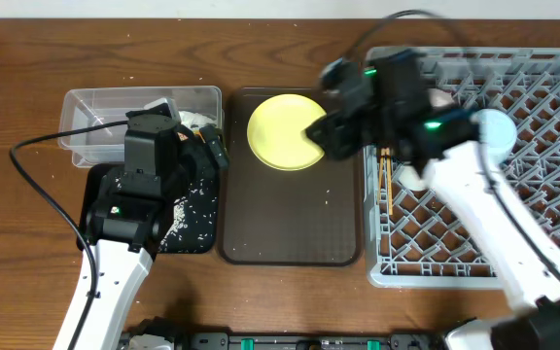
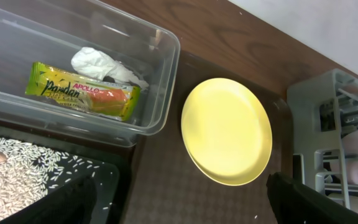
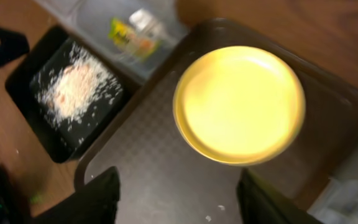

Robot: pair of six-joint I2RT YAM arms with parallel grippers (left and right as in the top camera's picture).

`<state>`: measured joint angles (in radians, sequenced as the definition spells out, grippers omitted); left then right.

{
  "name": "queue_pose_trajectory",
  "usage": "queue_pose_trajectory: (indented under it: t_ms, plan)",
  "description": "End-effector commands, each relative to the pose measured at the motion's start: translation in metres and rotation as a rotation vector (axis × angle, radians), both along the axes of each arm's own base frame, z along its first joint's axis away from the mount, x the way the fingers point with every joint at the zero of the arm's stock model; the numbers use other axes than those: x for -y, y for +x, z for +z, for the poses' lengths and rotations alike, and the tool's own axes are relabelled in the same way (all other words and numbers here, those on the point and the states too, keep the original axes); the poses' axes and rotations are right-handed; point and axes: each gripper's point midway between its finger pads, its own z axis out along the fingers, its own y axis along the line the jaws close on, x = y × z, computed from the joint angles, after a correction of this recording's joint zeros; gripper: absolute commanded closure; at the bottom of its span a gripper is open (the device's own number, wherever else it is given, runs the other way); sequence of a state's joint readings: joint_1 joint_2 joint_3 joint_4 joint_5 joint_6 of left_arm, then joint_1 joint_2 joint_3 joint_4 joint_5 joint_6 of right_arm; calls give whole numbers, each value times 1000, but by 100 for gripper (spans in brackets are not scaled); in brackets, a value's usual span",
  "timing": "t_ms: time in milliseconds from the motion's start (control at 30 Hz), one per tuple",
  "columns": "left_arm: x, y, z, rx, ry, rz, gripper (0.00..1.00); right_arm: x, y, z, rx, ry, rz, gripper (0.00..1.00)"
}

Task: Sort waste into correct bins and load items into the dishwasher rack
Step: 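Move the right gripper to the yellow plate and grip its edge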

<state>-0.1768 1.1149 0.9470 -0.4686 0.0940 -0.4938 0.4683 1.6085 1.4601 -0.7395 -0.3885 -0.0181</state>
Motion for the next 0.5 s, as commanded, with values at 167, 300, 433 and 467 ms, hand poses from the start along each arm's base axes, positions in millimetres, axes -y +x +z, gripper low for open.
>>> queue_pose_trajectory:
  t_ms: [167, 300, 433, 467]
  plan:
    - [-3, 3, 7, 16, 11, 5, 10, -54, -2, -68, 32, -127, 219, 39]
    - [-3, 3, 7, 16, 11, 5, 10, -69, 1, -102, 24, -156, 275, 42]
    - [-3, 3, 7, 16, 11, 5, 10, -80, 7, -138, 2, -171, 293, 43]
    - [-3, 3, 7, 16, 11, 5, 10, -82, 8, -147, -5, -175, 295, 43]
